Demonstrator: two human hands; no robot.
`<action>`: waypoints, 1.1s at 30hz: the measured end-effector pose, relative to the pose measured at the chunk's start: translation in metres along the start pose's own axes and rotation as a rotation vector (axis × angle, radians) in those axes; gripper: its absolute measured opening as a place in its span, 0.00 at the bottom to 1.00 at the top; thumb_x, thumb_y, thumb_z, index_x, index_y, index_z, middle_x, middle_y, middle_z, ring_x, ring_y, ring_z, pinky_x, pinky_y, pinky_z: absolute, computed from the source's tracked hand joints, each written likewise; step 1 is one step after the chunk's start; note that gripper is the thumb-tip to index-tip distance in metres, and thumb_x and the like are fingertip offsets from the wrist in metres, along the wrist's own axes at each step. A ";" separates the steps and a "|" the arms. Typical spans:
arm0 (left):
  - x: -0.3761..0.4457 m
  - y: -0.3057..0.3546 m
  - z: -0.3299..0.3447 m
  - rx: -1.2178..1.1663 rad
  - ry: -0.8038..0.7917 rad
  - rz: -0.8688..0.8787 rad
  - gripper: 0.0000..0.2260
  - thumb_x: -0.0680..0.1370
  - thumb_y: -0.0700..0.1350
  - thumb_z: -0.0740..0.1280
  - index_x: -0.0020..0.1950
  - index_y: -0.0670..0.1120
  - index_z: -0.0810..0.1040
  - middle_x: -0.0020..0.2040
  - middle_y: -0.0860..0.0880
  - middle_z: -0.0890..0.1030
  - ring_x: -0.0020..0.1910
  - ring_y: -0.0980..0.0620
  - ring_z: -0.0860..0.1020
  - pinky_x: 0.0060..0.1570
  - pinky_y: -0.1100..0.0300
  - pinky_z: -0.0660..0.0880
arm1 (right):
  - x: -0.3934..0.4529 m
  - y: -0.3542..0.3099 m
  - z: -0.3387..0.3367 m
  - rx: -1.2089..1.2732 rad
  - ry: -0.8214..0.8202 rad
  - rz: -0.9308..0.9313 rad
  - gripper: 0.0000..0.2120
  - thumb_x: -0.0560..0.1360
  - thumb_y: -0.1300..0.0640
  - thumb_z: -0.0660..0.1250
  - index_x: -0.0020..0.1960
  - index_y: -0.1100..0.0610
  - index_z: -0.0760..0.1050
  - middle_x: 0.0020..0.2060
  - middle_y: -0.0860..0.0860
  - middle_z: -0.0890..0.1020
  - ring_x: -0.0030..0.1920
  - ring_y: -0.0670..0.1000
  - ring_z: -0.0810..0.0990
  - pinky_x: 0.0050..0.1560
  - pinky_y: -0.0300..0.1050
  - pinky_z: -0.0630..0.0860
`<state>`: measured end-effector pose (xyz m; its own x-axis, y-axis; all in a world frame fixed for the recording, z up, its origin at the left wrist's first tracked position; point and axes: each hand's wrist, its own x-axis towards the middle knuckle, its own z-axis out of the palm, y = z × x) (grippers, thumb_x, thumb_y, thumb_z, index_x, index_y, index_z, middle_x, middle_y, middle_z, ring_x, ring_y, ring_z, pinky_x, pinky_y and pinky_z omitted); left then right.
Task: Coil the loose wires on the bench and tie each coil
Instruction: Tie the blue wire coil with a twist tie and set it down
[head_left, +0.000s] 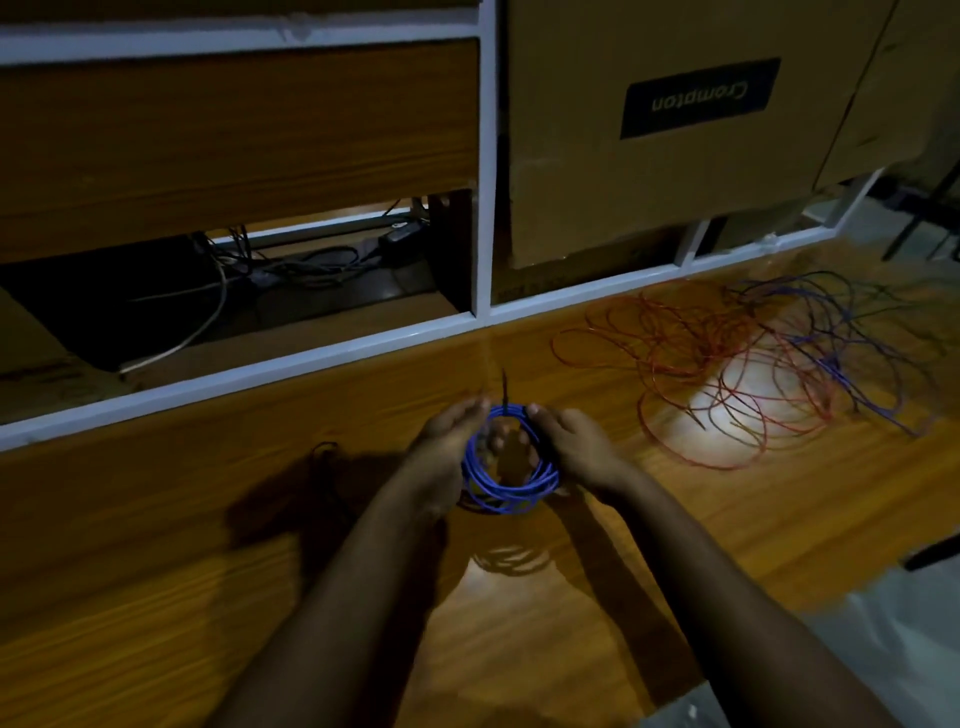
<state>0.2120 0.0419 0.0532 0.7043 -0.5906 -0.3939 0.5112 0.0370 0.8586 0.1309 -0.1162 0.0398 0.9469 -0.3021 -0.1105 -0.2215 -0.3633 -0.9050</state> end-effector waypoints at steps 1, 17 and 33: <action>0.002 -0.001 -0.003 0.022 -0.045 -0.004 0.15 0.81 0.46 0.64 0.67 0.43 0.74 0.47 0.45 0.84 0.43 0.49 0.82 0.39 0.58 0.76 | 0.009 0.003 -0.002 -0.051 0.028 0.006 0.28 0.84 0.44 0.53 0.43 0.64 0.78 0.29 0.53 0.81 0.27 0.50 0.77 0.29 0.42 0.69; 0.088 -0.051 0.023 0.130 0.434 0.203 0.19 0.76 0.34 0.70 0.55 0.57 0.71 0.58 0.48 0.79 0.57 0.47 0.79 0.55 0.43 0.79 | 0.100 0.052 -0.016 -0.299 0.232 -0.214 0.10 0.83 0.60 0.60 0.58 0.59 0.79 0.43 0.52 0.83 0.41 0.49 0.81 0.38 0.31 0.70; 0.116 -0.081 0.043 1.351 0.635 0.406 0.20 0.71 0.60 0.72 0.58 0.51 0.79 0.55 0.45 0.78 0.61 0.40 0.71 0.60 0.47 0.60 | 0.093 0.084 -0.056 -0.882 0.248 -0.099 0.20 0.83 0.43 0.51 0.72 0.46 0.69 0.58 0.54 0.73 0.61 0.56 0.70 0.51 0.50 0.72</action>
<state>0.2306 -0.0641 -0.0478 0.9460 -0.2807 0.1624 -0.3242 -0.8333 0.4478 0.1874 -0.2240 -0.0233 0.9163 -0.3771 0.1344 -0.3362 -0.9071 -0.2532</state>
